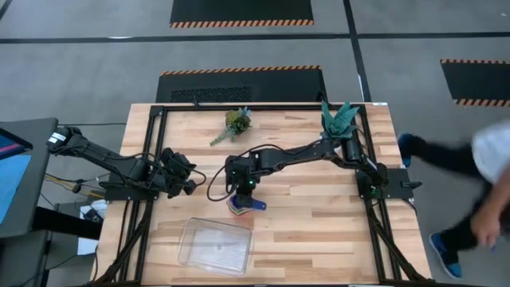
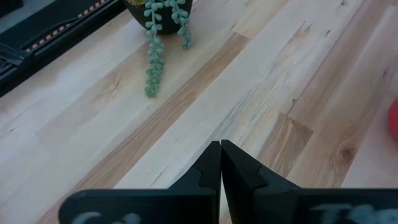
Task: Nest measuring cups in basket
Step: Put the stacked measuring cups into the transparent bin
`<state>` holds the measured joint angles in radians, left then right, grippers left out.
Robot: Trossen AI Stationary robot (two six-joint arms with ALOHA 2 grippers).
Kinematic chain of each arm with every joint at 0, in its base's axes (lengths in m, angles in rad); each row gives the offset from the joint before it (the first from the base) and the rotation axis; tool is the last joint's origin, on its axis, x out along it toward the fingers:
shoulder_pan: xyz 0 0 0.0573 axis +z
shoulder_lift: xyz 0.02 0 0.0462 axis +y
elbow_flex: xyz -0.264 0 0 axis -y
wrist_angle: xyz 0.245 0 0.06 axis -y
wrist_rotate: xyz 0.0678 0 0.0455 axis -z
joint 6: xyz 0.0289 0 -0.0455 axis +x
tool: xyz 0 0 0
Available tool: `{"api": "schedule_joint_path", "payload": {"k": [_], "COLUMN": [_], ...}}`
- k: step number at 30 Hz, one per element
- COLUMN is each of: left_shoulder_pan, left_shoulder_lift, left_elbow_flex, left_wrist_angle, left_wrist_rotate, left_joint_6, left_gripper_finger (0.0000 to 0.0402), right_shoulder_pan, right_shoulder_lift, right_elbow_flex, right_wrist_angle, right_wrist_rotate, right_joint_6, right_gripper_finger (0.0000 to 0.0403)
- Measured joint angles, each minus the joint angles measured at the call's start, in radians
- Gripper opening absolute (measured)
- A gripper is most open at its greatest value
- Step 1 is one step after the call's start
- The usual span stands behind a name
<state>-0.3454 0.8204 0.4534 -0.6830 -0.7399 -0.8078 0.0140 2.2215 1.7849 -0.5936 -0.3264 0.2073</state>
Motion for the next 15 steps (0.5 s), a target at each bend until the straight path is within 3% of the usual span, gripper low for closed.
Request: {"api": "schedule_joint_path", "payload": {"k": [15], "left_shoulder_pan": [0.000], "left_shoulder_lift": [0.000], "left_elbow_flex": [0.000], "left_wrist_angle": [0.000], "left_wrist_rotate": [0.000], "left_joint_6": [0.010], "left_gripper_finger": [0.0000], "right_shoulder_pan": [0.019], "right_shoulder_lift": [0.000], "right_elbow_flex": [0.176], "right_wrist_angle": [-0.206], "right_wrist_rotate": [0.043], "right_joint_6": [-0.048], "right_gripper_finger": [0.0078]}}
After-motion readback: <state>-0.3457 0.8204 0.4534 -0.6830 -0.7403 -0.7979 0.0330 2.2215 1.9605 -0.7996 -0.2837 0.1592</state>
